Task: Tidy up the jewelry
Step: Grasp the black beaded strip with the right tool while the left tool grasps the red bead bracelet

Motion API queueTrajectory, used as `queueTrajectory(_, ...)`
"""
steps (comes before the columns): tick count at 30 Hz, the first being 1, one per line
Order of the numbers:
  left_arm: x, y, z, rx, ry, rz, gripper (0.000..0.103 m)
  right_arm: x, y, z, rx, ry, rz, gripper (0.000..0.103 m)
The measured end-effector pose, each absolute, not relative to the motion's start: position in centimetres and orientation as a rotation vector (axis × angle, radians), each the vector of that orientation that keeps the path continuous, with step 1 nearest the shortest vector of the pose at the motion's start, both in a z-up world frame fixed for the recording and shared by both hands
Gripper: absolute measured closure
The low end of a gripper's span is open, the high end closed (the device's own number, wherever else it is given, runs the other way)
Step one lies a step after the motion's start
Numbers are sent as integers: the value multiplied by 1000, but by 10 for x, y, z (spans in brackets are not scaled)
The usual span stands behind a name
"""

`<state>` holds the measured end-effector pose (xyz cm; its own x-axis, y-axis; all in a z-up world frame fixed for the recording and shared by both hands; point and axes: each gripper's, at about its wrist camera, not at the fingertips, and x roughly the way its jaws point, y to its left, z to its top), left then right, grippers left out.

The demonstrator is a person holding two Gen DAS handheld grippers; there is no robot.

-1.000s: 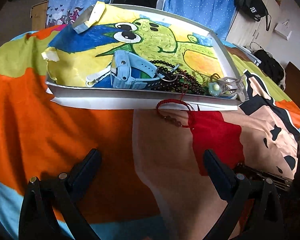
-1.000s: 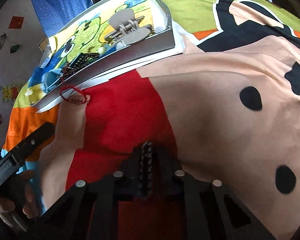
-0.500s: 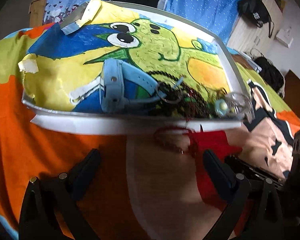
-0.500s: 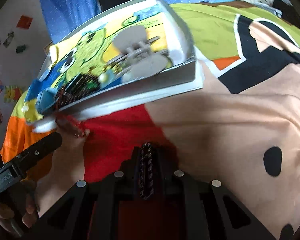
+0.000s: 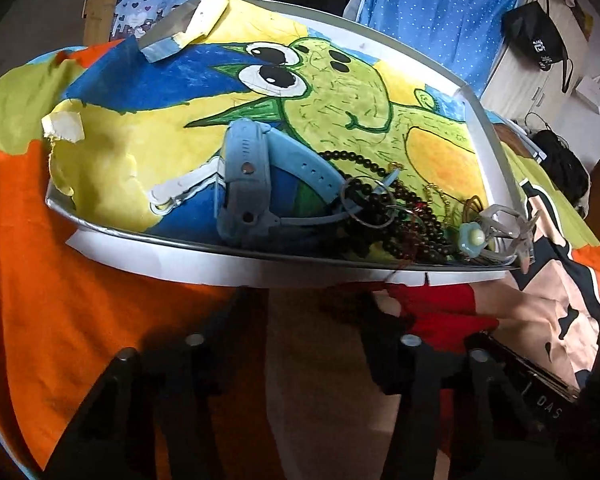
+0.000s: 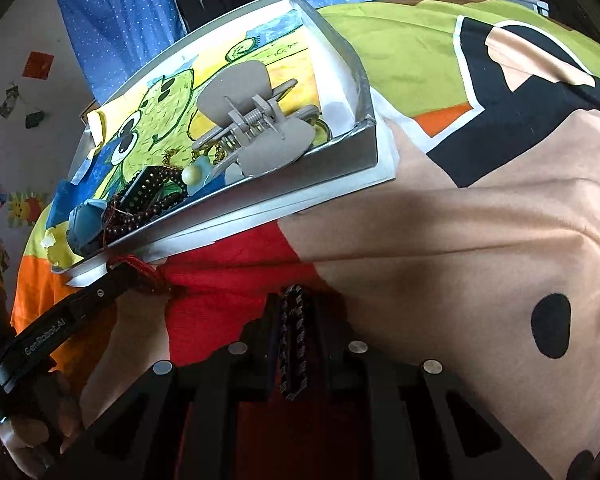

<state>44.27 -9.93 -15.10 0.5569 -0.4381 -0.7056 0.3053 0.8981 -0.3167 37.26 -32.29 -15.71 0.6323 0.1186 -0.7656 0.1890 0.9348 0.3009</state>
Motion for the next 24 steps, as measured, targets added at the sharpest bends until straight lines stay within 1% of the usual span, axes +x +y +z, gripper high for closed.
queueTrajectory(3,440,-104,-150,-172,885,-447,66,375,-321,-157,374,894,-41,87)
queueTrajectory(5,440,-106,-150,-174,889,-439,75,375,-320,-157,375,894,-41,87)
queueTrajectory(6,441,-107,-150,-179,893,-433,83,375,-320,-157,376,893,-39,87)
queueTrajectory(7,441,-107,-150,-187,899,-429,89,376,-318,-156,376,892,-37,87)
queueTrajectory(8,440,-106,-150,-194,900,-427,92,376,-317,-155,374,889,-33,87)
queueTrajectory(9,440,-105,-149,-195,899,-422,101,376,-316,-154,376,884,-27,87)
queueTrajectory(14,433,-102,-140,-193,893,-413,103,372,-312,-140,381,836,4,87)
queueTrajectory(24,404,-102,-87,-112,816,-438,103,363,-315,-102,419,702,53,87)
